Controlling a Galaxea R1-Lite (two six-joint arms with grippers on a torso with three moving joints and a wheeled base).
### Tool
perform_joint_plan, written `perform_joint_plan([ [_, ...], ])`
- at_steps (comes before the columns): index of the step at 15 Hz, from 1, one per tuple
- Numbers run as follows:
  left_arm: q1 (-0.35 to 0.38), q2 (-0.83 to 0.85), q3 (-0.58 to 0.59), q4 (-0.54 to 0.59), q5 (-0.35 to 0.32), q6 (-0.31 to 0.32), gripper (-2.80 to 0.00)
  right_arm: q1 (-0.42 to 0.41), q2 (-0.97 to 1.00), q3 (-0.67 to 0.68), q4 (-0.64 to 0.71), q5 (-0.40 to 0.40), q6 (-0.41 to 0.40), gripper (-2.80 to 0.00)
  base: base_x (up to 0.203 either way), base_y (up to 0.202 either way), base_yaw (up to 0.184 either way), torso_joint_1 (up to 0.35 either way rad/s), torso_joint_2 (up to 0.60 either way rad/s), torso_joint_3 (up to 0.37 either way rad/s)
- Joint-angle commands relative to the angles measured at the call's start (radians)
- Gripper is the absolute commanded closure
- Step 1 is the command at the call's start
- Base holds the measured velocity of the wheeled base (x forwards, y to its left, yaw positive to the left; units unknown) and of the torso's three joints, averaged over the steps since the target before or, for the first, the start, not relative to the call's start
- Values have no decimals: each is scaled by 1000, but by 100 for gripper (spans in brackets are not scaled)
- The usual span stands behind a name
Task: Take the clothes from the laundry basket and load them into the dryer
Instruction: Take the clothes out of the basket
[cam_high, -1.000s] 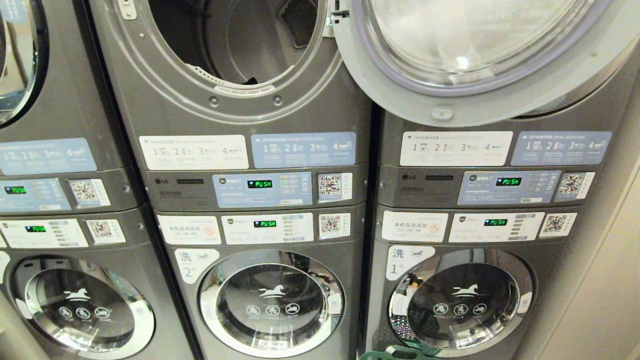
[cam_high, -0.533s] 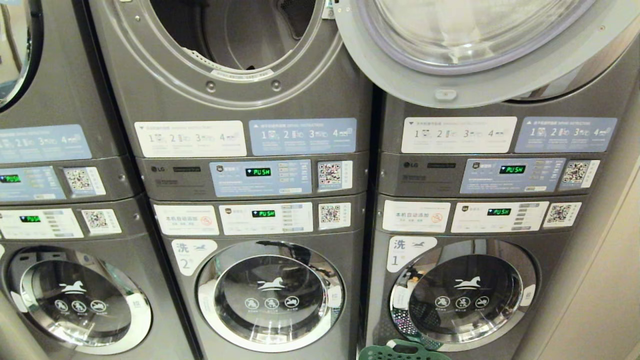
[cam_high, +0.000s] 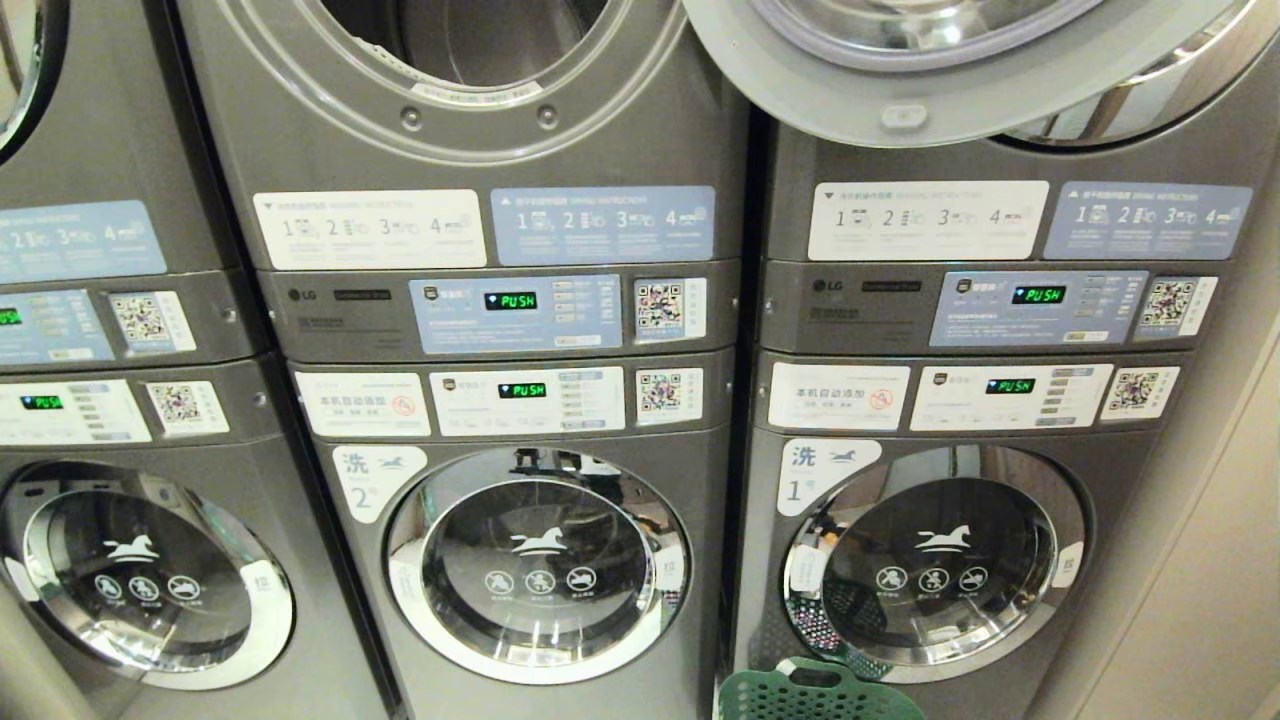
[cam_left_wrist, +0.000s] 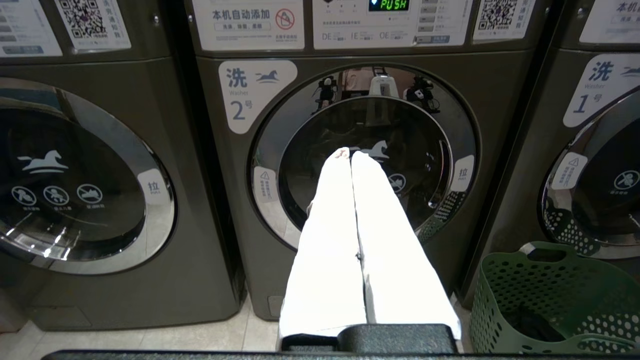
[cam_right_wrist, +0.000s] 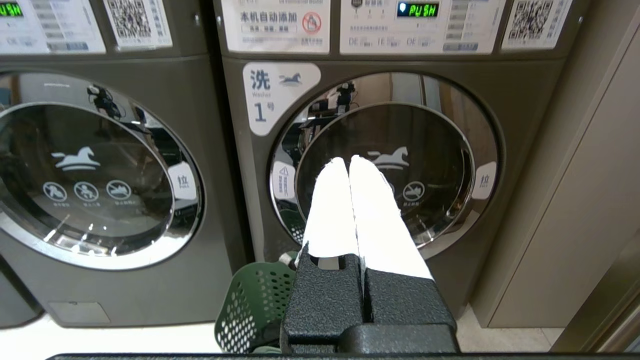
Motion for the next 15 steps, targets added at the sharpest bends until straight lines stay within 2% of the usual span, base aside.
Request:
perform_joint_plan([
  [1,0,0,1,0,1,-1,0,0,0,0,-1,0,0,0,0,0,0,-222,557,322],
  [15,0,0,1,0,1,-2,0,0,0,0,-1,0,0,0,0,0,0,-174,505,329],
])
